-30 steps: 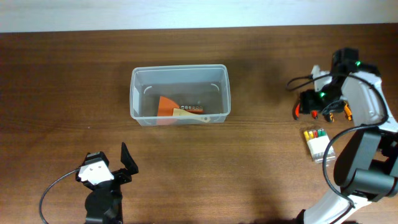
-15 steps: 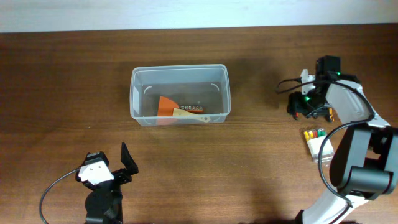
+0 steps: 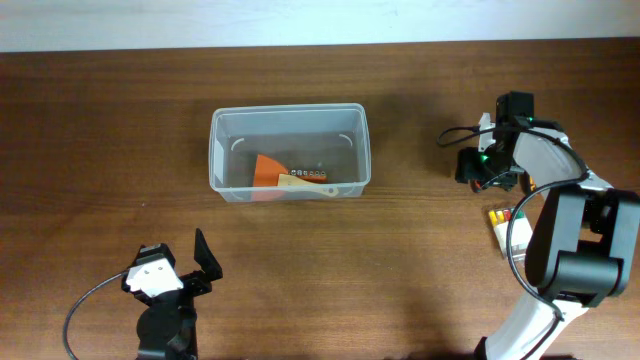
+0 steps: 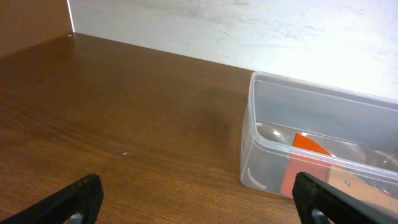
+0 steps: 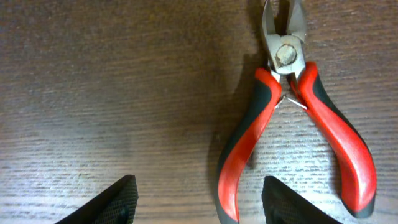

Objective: Pack container
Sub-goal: 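Move the right gripper to the red-handled pliers and grasp them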

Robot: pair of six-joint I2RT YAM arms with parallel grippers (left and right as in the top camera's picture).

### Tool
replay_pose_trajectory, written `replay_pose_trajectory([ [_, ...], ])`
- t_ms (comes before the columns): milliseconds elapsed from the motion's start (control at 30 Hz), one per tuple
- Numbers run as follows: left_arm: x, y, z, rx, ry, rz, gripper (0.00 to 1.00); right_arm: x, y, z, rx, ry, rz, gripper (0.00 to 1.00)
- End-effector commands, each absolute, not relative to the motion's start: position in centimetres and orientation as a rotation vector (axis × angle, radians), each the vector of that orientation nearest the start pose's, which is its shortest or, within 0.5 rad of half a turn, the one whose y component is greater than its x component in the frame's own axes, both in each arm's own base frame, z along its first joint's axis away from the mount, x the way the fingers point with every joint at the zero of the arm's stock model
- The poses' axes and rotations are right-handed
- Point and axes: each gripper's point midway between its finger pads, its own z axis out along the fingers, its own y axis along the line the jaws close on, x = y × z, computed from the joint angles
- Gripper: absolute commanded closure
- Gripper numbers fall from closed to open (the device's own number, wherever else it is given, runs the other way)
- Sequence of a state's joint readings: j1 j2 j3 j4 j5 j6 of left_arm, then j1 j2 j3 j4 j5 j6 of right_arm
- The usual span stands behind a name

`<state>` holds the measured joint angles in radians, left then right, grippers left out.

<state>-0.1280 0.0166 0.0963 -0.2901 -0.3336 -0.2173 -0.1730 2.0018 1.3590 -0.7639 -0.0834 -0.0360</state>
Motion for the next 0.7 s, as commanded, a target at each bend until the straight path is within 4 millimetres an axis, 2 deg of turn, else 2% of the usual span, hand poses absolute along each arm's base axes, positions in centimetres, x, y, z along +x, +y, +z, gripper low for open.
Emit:
replay_pose_trajectory([
  [0, 23.2, 2.7, 14.7, -0.309, 1.743, 0.054, 0.01, 39.8, -5.8, 0.4, 0.212, 2.975, 0.076, 0.36],
  [167, 23.2, 2.7, 14.7, -0.309, 1.743, 0.055, 0.01, 39.4, -5.7, -1.3, 0.218, 3.016, 0.084, 0.36],
  [267, 23.2, 2.7, 14.7, -0.309, 1.743, 0.054, 0.01, 39.2, -5.7, -2.1, 0.246, 3.033, 0.08, 0.31],
  [467, 23.2, 2.7, 14.7, -0.309, 1.743, 0.054, 0.01, 39.6, -6.2, -2.2, 0.288, 3.012, 0.048, 0.3],
  [667, 23.2, 2.7, 14.7, -0.309, 1.743, 0.054, 0.01, 39.7, -7.0, -2.2, 0.381, 2.996, 0.049, 0.41],
])
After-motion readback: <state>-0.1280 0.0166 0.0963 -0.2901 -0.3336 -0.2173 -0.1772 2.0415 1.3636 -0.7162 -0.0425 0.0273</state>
